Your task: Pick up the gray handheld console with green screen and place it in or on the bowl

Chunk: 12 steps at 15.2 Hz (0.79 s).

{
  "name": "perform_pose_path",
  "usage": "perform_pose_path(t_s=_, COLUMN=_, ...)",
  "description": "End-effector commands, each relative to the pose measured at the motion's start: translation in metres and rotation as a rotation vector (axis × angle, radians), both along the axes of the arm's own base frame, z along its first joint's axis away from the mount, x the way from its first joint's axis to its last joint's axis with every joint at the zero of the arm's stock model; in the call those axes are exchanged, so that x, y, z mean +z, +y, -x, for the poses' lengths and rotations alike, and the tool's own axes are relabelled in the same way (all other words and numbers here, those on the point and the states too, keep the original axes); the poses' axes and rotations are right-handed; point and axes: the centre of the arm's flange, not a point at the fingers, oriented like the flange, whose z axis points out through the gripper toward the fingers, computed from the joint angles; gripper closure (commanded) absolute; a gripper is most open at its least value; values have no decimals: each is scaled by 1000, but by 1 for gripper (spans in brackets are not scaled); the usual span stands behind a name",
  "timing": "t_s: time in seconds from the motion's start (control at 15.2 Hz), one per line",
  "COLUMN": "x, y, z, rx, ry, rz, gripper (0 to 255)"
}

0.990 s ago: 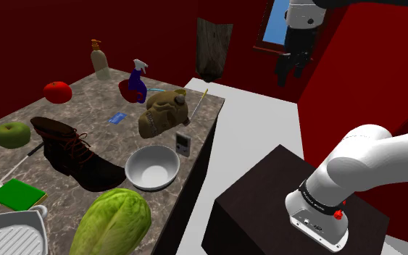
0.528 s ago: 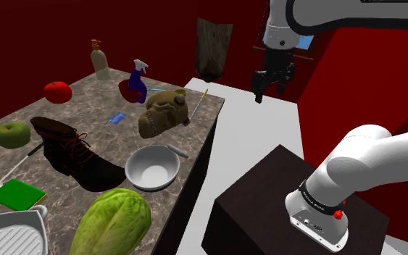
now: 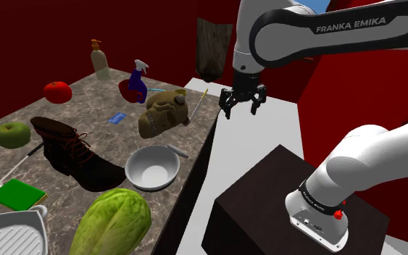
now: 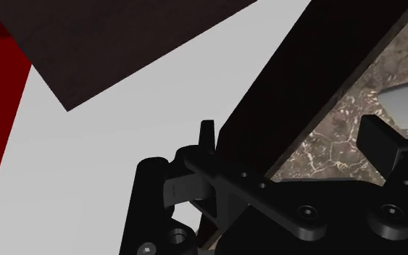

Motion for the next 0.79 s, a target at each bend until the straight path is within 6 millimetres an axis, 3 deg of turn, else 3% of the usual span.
perform_pose_path(t_s=0.0, x=-13, y=18, z=-12, rx=-61, ry=-13, rz=-4, gripper=0)
perform_pose_path(t_s=0.73, x=-89, y=97, z=-93, rx=-373, ry=-76, rz=-16, gripper=0)
